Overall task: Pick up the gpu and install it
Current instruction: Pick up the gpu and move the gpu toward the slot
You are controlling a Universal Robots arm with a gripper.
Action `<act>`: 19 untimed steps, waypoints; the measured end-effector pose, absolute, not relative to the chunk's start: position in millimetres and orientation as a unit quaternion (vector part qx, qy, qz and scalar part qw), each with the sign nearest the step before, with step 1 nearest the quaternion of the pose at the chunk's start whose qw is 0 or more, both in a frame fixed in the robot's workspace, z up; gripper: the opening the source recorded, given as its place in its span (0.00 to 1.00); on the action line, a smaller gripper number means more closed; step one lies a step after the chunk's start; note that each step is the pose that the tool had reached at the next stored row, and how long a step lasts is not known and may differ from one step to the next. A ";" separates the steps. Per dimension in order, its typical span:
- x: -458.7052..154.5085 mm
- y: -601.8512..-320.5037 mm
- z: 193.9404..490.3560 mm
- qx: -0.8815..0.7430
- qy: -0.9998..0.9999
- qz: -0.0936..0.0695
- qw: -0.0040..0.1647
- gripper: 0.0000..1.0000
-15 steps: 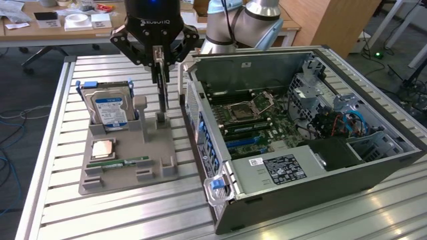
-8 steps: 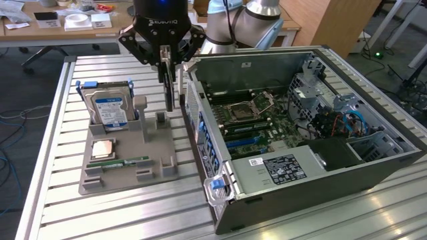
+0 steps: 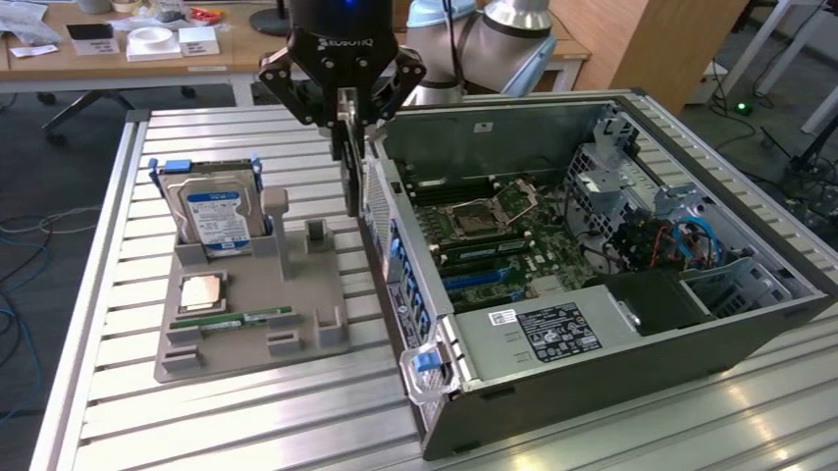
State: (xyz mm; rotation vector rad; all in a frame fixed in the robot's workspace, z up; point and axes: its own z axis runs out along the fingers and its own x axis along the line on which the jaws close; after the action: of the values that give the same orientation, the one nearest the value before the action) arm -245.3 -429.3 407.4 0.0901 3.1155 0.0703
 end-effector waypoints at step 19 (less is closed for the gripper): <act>-203.7 -429.3 407.4 0.029 0.999 0.023 0.012 0.26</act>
State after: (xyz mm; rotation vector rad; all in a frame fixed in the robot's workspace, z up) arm -203.7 -429.3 407.4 0.0896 3.1155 0.0705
